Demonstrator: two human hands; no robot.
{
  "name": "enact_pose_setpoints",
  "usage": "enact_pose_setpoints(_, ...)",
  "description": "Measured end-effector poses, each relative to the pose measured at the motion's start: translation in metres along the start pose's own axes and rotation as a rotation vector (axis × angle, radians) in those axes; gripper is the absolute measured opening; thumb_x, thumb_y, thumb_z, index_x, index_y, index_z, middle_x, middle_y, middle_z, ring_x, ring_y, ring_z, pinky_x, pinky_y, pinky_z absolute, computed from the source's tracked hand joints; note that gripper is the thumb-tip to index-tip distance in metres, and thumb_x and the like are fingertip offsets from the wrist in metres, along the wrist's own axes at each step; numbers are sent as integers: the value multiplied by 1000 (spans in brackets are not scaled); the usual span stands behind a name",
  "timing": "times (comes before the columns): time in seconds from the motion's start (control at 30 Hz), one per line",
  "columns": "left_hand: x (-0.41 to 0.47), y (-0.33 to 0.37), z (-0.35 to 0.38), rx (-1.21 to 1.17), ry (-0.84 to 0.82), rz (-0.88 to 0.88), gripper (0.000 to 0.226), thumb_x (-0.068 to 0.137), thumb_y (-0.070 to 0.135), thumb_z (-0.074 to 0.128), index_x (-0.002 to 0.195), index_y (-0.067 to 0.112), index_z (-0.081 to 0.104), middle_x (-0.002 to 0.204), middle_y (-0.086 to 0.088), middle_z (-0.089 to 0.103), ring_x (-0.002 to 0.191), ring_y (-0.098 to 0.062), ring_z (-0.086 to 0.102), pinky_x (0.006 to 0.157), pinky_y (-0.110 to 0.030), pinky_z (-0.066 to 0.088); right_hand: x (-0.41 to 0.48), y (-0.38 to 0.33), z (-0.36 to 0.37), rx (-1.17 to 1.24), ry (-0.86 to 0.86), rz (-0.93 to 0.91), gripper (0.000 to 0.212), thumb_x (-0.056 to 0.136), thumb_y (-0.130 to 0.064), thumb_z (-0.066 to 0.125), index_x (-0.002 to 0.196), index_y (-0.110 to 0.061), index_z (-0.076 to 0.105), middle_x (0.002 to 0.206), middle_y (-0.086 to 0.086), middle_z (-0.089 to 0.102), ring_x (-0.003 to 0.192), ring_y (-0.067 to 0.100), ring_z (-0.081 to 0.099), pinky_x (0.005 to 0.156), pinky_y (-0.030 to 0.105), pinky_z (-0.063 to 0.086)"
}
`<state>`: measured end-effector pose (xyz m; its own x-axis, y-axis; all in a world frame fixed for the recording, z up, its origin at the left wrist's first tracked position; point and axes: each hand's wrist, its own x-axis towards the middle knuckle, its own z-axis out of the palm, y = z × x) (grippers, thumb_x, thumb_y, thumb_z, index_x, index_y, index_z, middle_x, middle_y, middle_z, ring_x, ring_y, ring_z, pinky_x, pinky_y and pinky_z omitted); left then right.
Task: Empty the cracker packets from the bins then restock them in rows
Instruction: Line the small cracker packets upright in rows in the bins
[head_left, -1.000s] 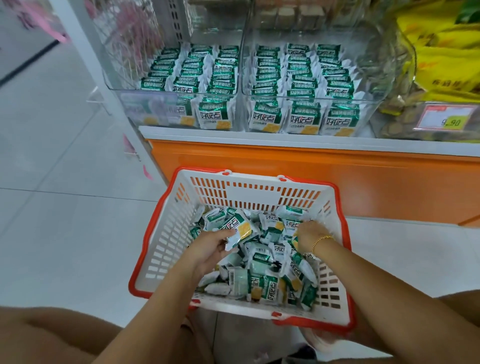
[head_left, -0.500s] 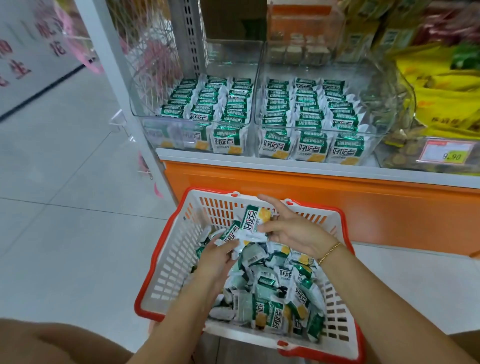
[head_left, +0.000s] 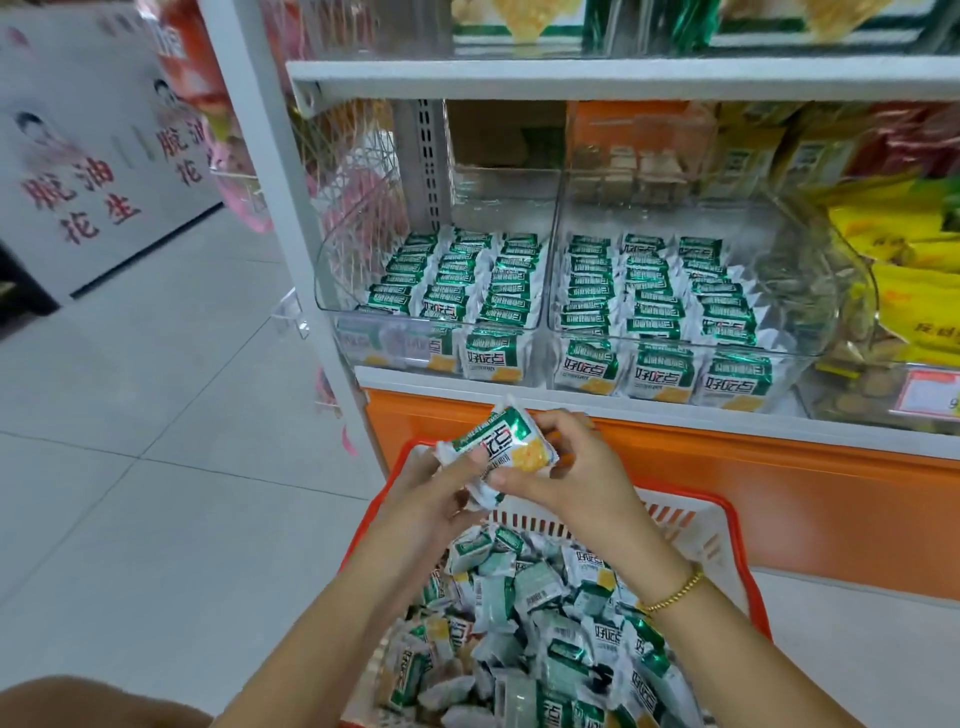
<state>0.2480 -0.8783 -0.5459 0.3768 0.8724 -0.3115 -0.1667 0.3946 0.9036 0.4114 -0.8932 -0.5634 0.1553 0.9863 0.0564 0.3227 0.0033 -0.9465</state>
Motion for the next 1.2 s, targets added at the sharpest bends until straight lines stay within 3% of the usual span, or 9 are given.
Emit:
enact_pose_setpoints(0.1,-2,34,-5,284,13,3,53,65,34,83,107,8,64,100,-3,73,96,-17,69,92,-41,53,6,-23,-2,-44,-59,-56,69,60,-49,85,116,-53,45,123,-13,49,108,5,54,86,29,52)
enact_pose_setpoints(0.27,12,88,-12,647,-89,117,57,63,49,70,111,19,61,102,-3,72,95,-20,69,90,-44,54,36,-81,-25,-340,-378,-207,76,73,-51,75,137,-53,34,137,-32,35,119,-14,32,86,5,32)
enact_pose_setpoints(0.37,33,104,-20,736,-30,208,57,60,60,68,107,28,62,100,3,73,93,-19,69,90,-49,52,75,-106,-32,-465,-500,-170,71,75,-49,74,138,-42,42,131,-29,44,112,-15,41,82,2,34)
enact_pose_setpoints(0.47,55,112,-23,722,89,328,72,62,64,72,120,25,56,104,0,72,92,-19,69,85,-45,55,111,-125,-27,-574,-535,-142,58,72,-50,76,123,-32,57,105,-25,58,87,-9,54,75,17,41)
enact_pose_setpoints(0.63,89,127,-32,293,372,478,47,84,44,67,123,22,55,107,4,68,98,-12,67,89,-34,53,177,-136,-15,-277,-322,-10,57,55,-49,79,104,-25,65,95,-6,71,83,13,67,73,23,53)
enact_pose_setpoints(0.77,106,113,-55,1013,469,625,26,92,25,56,117,20,62,117,3,63,102,-13,60,84,-23,42,258,-128,4,-269,-60,33,62,68,-36,85,118,-13,57,103,-2,66,78,9,65,74,26,52)
enact_pose_setpoints(0.83,112,103,-63,1226,417,651,19,91,20,57,106,18,68,110,0,65,97,-17,60,75,-22,39,296,-125,20,-436,-34,44,71,71,-36,83,130,-13,49,115,-2,59,99,12,62,80,20,44)
enact_pose_setpoints(1.03,117,94,-85,1361,305,717,24,76,16,67,98,23,67,89,9,64,77,-9,61,64,-11,35,369,-112,63,-755,54,-47,76,69,-40,84,132,-11,52,129,5,55,120,21,52,95,25,47)
enact_pose_setpoints(1.2,116,93,-86,1313,272,688,30,79,26,57,107,25,65,99,9,63,85,-8,61,68,-14,40,383,-101,67,-822,-35,-117,71,69,-32,86,128,-9,55,128,8,57,118,23,53,96,29,45)
